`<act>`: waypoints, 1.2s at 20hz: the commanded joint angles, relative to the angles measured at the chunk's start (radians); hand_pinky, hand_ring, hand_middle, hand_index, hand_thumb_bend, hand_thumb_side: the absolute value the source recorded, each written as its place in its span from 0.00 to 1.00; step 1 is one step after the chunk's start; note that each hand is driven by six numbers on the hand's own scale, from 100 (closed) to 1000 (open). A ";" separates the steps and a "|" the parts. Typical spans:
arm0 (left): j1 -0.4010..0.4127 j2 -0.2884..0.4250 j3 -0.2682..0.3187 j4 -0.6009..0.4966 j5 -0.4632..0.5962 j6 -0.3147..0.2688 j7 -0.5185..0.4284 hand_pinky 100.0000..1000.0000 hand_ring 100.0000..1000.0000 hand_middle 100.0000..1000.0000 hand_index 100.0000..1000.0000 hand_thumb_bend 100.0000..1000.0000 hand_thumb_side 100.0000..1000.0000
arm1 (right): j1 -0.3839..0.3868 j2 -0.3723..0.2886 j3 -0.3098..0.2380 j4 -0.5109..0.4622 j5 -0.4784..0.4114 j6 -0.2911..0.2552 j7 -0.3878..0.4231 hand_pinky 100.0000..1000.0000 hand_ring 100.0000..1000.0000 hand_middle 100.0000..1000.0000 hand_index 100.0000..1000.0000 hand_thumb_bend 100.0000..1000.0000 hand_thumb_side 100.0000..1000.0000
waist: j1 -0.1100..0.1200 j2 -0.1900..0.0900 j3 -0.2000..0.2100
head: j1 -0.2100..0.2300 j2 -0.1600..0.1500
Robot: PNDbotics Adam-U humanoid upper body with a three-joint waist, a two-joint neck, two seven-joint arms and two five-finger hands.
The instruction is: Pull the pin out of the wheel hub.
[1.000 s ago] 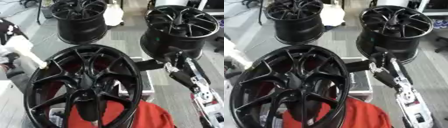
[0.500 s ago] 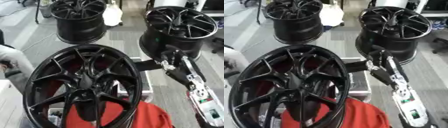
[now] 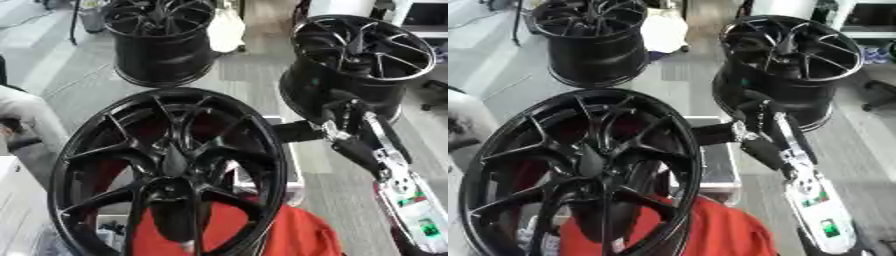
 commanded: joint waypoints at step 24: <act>0.022 -0.503 -0.004 -0.579 0.199 0.275 0.492 0.51 0.56 0.61 0.82 0.00 0.64 | -0.011 0.008 -0.004 -0.014 -0.012 0.001 -0.003 0.61 0.58 0.66 0.89 0.00 0.27 | -0.012 0.003 0.004 | -0.002 -0.003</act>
